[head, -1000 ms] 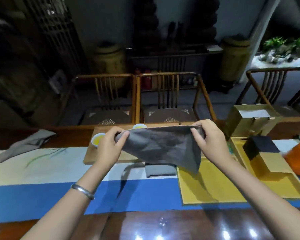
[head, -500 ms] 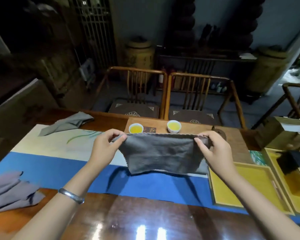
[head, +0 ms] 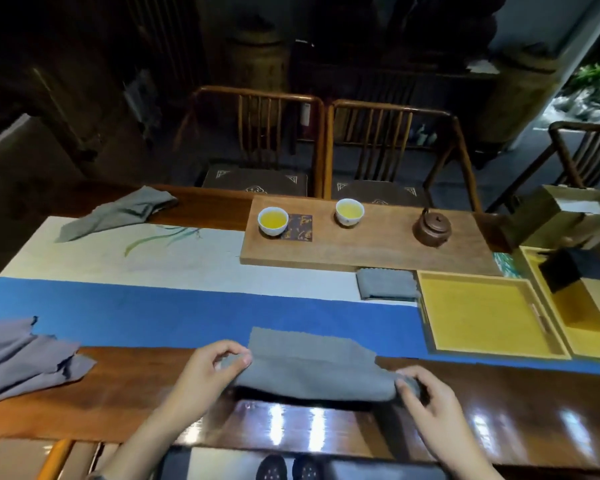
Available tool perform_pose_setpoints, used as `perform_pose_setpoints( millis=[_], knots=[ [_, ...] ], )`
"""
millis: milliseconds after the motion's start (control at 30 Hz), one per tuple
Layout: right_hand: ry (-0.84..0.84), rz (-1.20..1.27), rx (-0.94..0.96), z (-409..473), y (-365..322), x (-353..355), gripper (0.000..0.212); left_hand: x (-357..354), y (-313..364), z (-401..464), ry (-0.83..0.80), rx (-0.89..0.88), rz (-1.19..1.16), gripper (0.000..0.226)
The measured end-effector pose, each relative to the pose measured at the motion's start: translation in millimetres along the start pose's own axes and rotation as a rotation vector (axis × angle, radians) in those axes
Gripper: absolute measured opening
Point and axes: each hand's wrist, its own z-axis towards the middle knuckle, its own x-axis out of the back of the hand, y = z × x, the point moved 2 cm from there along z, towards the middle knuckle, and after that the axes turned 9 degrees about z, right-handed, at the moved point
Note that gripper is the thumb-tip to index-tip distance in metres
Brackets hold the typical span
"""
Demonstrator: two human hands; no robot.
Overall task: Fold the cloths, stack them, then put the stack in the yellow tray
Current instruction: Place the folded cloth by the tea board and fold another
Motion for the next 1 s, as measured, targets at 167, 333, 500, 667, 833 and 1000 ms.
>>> perform_pose_setpoints(
  millis=[167,333,500,667,833,1000],
  knots=[
    [-0.002,0.006,-0.124,-3.2,24.1,-11.0,0.014,-14.1,-15.9,2.3,-0.046,0.067,0.003,0.008],
    [0.052,-0.018,-0.242,23.3,51.1,-20.0,0.009,-36.7,-31.1,25.8,-0.013,0.161,0.069,0.007],
    [0.116,-0.021,-0.332,61.2,85.5,-26.5,0.013,-52.3,-52.7,56.2,0.016,0.206,0.151,0.014],
    [0.103,-0.058,-0.38,86.2,116.9,-32.4,0.019,-64.8,-75.8,87.4,0.001,0.252,0.161,0.012],
    [0.066,-0.135,-0.374,89.1,133.9,-34.6,0.013,-73.9,-89.8,104.6,0.026,0.191,0.168,0.012],
    [0.075,-0.121,-0.315,93.0,133.0,-34.8,0.01,-74.2,-97.1,108.7,0.092,0.194,0.154,0.006]
  ],
)
